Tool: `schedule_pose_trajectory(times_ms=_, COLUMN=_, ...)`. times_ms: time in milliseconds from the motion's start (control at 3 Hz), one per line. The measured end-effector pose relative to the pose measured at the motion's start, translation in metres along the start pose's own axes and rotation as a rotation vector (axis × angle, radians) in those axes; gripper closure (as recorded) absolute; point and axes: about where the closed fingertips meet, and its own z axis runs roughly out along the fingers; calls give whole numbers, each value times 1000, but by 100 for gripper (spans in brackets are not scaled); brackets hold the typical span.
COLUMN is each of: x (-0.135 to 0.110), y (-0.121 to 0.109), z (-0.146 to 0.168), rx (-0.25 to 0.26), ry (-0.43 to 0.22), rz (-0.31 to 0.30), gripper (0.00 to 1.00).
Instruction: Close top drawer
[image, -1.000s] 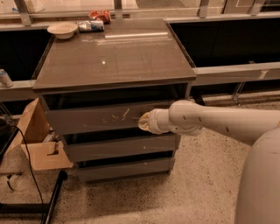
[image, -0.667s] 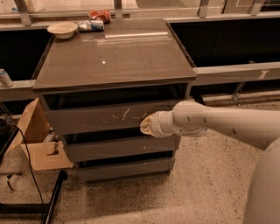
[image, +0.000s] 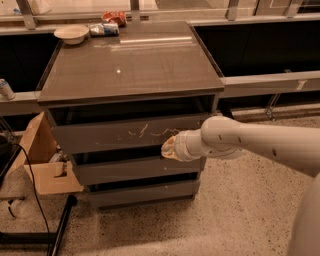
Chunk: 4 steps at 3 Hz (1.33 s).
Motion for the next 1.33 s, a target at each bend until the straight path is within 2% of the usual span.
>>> schedule_pose_trajectory(times_ms=1000, x=0, y=0, z=0, rx=0, ry=0, rz=0, gripper=15)
schedule_pose_trajectory(times_ms=1333, x=0, y=0, z=0, rx=0, ry=0, rz=0, gripper=0)
